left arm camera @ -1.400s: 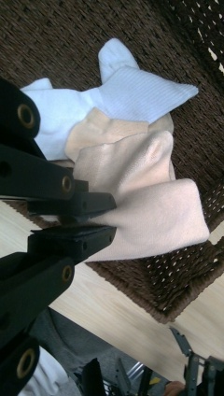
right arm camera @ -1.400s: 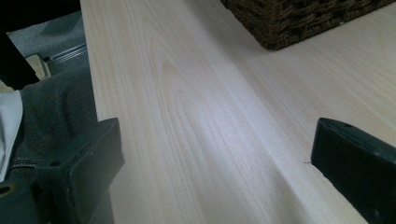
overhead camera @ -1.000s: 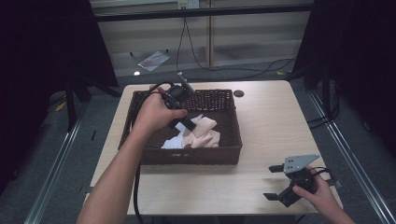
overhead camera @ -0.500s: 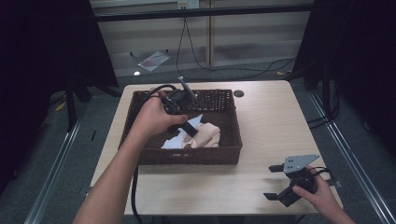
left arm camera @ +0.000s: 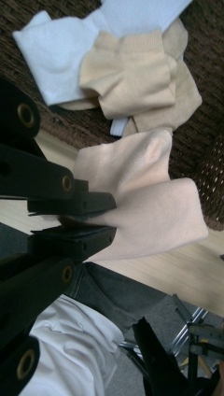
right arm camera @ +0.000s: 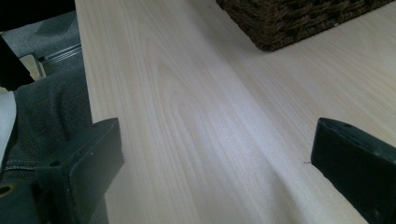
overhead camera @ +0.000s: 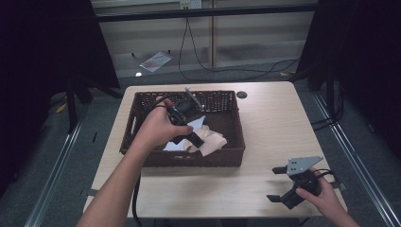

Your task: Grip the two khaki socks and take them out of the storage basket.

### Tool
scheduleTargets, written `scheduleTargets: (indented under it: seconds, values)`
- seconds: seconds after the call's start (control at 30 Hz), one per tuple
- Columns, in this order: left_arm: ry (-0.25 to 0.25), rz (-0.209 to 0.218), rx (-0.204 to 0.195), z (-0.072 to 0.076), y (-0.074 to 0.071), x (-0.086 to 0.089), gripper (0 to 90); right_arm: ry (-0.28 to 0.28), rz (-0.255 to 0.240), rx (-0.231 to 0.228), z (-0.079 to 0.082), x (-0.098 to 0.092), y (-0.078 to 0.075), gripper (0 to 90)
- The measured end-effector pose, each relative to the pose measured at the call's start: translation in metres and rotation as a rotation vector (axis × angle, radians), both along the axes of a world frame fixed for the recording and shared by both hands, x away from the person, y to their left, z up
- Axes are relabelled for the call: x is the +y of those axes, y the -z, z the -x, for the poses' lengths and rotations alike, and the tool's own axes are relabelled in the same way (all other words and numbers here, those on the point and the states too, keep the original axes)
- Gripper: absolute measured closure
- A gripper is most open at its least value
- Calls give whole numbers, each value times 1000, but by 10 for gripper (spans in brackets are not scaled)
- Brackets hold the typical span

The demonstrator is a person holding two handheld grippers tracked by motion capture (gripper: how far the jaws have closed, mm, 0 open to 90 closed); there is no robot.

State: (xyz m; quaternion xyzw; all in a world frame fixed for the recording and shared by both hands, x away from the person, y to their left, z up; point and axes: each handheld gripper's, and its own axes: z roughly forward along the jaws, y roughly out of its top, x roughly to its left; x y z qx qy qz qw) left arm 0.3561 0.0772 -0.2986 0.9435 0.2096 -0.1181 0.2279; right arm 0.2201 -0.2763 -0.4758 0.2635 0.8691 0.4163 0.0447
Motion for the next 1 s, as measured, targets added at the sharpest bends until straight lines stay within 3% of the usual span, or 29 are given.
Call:
scheduleTargets:
  seconds: [1.0]
  values:
    - [112,7,57,27,33,-27,830,4,2,-3,-1,0,1,22]
